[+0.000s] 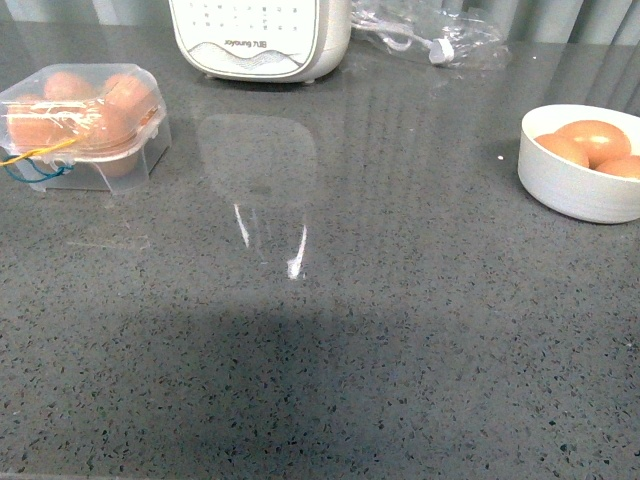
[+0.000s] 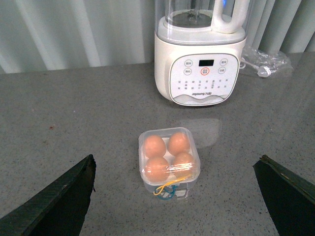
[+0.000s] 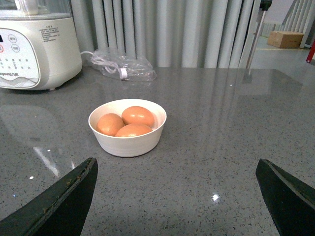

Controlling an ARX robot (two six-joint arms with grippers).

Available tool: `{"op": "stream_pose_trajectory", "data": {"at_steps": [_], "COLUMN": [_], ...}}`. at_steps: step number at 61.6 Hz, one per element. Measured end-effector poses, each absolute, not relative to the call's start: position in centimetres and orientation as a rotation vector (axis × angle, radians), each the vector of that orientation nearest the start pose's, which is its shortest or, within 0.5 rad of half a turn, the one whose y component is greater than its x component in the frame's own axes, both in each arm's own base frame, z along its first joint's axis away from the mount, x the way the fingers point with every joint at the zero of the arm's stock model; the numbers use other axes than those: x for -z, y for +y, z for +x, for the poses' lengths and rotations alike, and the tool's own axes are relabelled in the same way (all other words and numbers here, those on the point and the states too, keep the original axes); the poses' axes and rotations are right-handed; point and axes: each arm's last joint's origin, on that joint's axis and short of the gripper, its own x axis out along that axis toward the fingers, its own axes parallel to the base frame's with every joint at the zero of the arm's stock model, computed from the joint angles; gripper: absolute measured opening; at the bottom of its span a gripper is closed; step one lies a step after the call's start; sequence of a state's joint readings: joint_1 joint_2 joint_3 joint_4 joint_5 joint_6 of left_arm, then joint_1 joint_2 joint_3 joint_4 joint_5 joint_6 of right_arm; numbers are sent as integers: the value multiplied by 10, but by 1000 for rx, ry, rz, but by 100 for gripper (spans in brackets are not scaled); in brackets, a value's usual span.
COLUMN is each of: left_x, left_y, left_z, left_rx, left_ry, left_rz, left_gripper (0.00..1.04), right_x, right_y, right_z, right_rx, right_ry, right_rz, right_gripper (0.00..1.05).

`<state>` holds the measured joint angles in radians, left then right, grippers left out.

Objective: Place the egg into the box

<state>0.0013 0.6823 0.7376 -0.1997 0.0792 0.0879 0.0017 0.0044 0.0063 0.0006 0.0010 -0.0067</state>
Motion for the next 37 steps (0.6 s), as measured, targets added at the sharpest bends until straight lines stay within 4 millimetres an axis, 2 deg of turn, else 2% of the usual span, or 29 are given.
{"op": "stream_pose_trajectory", "data": {"at_steps": [9,15,20,23,33,34,37], "left_x": [-325,-300,-276,-261,-229,-226,-222], "left_y": [1,1,0,0,0,0,0], "left_z": [137,130,125,123,118,117,116], "left_rx": [48,-4,-1,-1,-1,-2,-2], "left_ry": [125,-3,-5,-4,6,6,6], "left_rz": [90,32,17,12,3,2,-2], "left_gripper": [96,74,58,44,6,3,4], "right_x": [-165,-165,-165,-165,-165,-165,-165], "right_y": [0,0,0,0,0,0,0], "right_z": [98,98,98,98,98,98,98], "right_rx": [-1,0,-1,-1,-1,-1,-1], "right_ry": [-2,-2,-2,-2,-2,-2,-2], "right_rz": [-7,-7,-7,-7,-7,-7,-7], "right_gripper": [97,97,97,97,97,97,97]}}
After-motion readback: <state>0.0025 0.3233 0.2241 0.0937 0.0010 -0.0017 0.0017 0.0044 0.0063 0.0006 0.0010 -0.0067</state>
